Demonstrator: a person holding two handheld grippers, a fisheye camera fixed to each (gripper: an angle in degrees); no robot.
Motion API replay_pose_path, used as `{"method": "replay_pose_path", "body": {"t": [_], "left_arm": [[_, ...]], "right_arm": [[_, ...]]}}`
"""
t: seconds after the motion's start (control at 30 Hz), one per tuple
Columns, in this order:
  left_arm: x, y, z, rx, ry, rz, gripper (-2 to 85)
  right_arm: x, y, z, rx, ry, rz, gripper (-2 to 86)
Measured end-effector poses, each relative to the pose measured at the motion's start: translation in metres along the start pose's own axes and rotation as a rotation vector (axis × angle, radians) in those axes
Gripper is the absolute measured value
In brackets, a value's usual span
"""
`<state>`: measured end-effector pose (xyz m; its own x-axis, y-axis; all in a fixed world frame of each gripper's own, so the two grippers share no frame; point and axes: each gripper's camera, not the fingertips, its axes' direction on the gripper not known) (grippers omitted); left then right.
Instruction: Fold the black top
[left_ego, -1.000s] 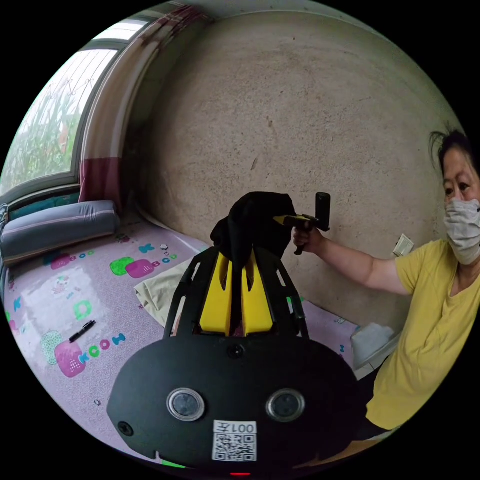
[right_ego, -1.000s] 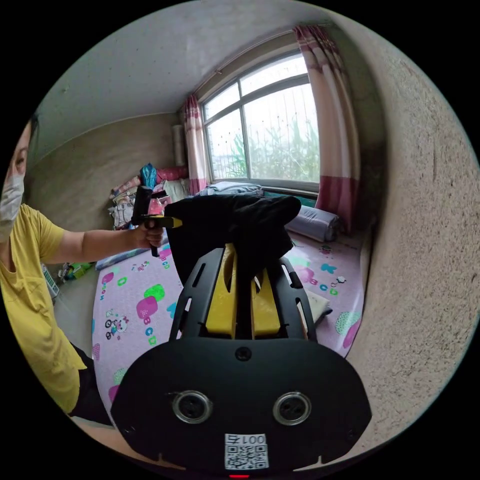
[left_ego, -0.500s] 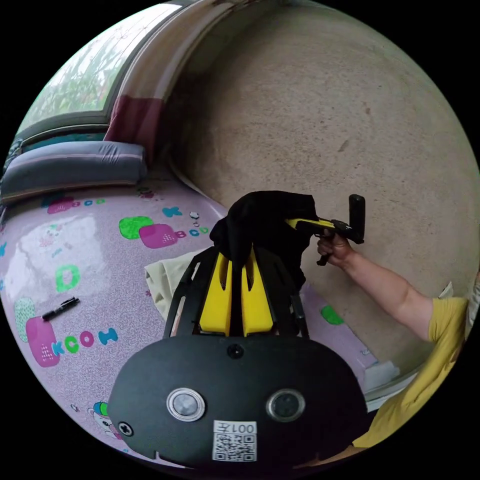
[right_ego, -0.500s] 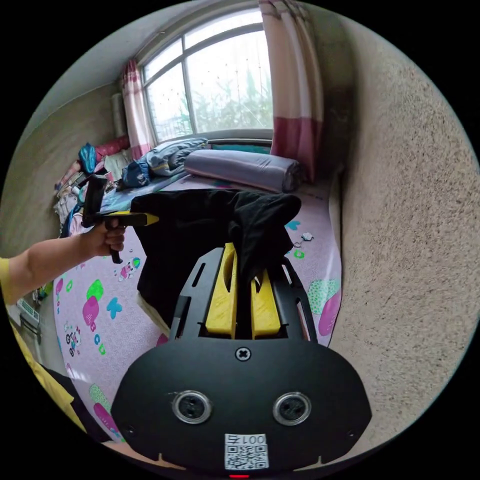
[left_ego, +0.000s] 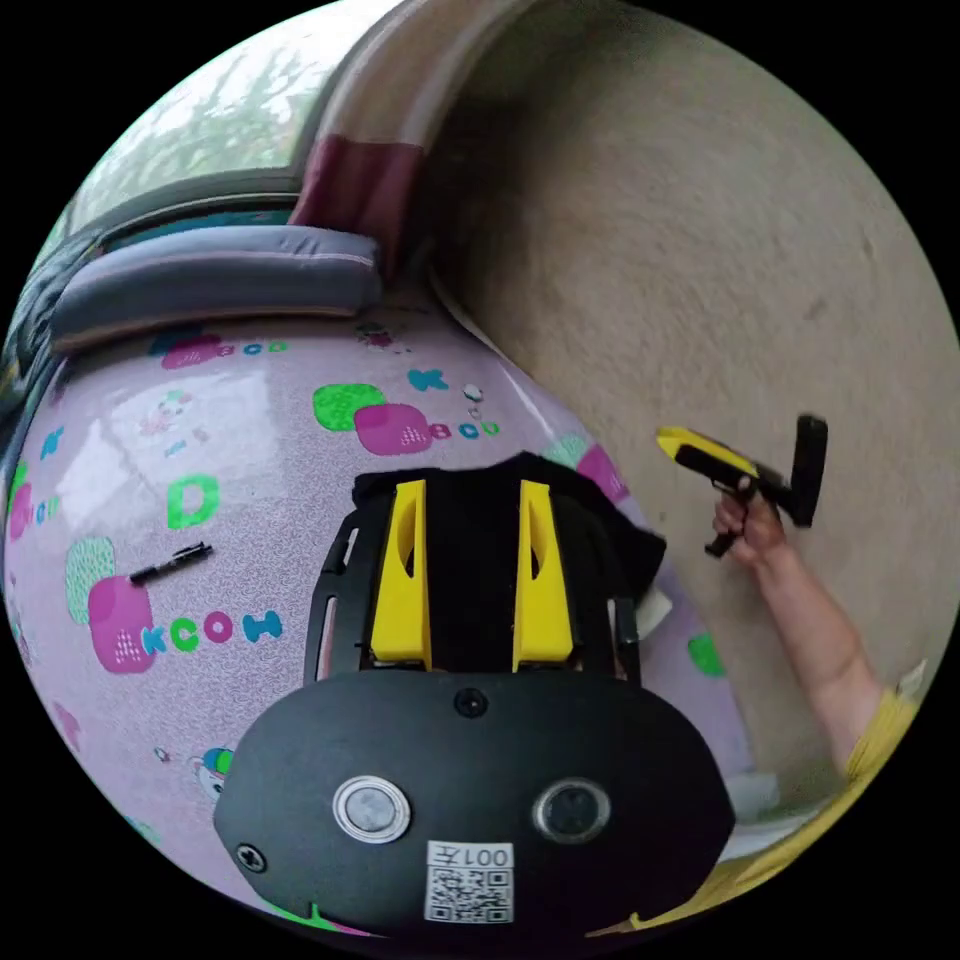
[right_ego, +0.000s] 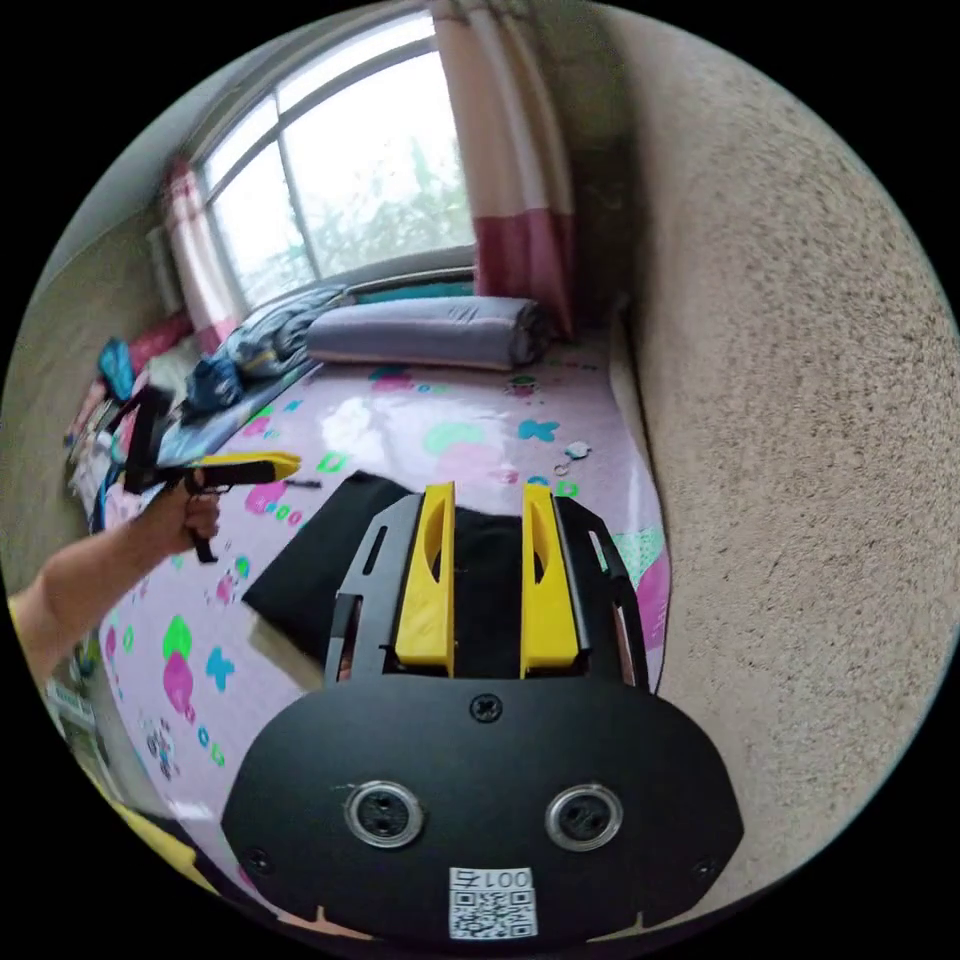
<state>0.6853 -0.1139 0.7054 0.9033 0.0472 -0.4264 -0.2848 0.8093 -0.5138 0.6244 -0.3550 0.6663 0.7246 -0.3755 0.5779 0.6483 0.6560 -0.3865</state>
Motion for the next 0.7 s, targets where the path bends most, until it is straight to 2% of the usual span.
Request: {"method": "replay_pose_path", "body": {"t": [0.17, 0.37, 0.57, 0.63, 0.7], "left_arm": [[0.062, 0.067, 0.011, -0.061, -0.085, 0.378, 9.5], [0.101, 0.122, 0.040, -0.102, -0.172, 0.616, 9.1], [0.116, 0.138, 0.077, -0.106, -0.352, 0.720, 7.2], [0.116, 0.139, 0.092, -0.127, -0.385, 0.731, 6.3], [0.116, 0.144, 0.105, -0.166, -0.356, 0.754, 1.5]], "right_arm": [[-0.059, 0.065, -0.003, -0.041, 0.077, -0.349, 10.2], [-0.103, 0.103, 0.028, -0.163, 0.194, -0.606, 11.1], [-0.127, 0.104, 0.078, -0.289, 0.392, -0.803, 9.4], [-0.132, 0.102, 0.090, -0.319, 0.410, -0.827, 7.0], [-0.139, 0.103, 0.095, -0.302, 0.471, -0.841, 3.9]]}}
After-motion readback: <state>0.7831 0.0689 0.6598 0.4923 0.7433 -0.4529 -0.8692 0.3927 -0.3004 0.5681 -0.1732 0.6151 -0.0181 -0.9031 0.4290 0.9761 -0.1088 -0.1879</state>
